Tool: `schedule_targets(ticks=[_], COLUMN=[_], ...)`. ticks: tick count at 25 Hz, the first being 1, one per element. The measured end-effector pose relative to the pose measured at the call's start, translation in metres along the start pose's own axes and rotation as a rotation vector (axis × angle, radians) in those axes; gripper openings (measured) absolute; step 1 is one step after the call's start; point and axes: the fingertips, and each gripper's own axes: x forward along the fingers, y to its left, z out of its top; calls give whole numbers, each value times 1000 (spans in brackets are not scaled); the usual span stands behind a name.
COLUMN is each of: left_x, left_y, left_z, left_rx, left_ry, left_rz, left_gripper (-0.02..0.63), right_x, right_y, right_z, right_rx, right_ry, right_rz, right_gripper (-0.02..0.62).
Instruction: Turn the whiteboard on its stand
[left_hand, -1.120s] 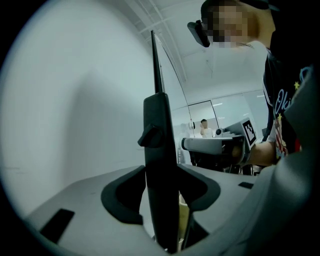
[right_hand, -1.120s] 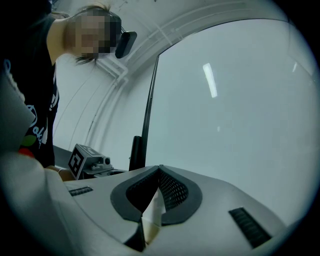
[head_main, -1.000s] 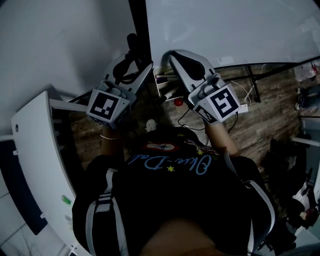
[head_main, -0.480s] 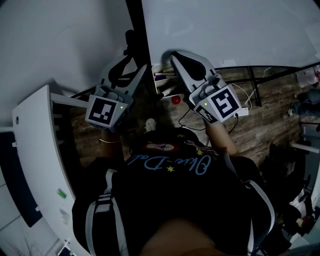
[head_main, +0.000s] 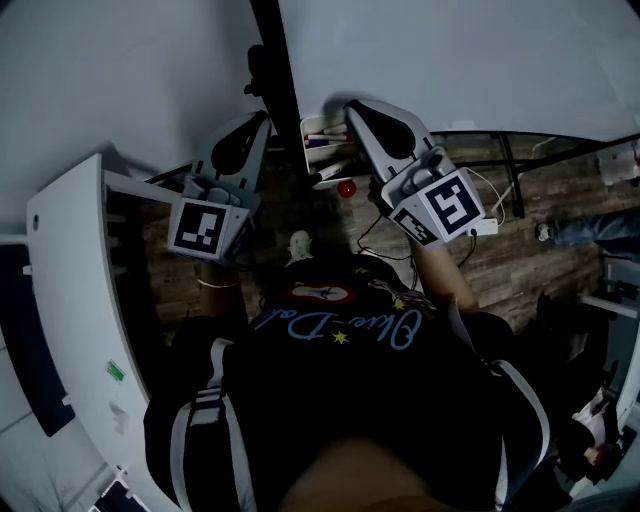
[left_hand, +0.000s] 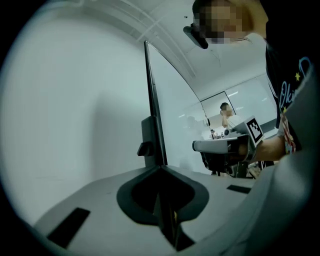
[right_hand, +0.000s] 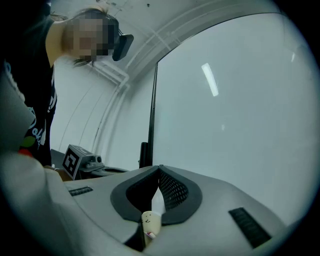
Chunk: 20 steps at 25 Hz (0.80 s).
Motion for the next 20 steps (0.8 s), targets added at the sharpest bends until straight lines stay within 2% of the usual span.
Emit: schedule_targets(ticks=[6, 20], left_x=[-2, 8], left_y=[-9, -32], left_z=[6, 12], left_rx=[11, 19], left_ry=[-4, -15], left_rz=[2, -51], left_gripper=[20, 20], right_x=[-8, -25], right_y=[2, -6], right_z=[4, 8], right_rx=[-8, -37], right_ry=[-2, 6], right_rz=[2, -27], right_gripper=[35, 34])
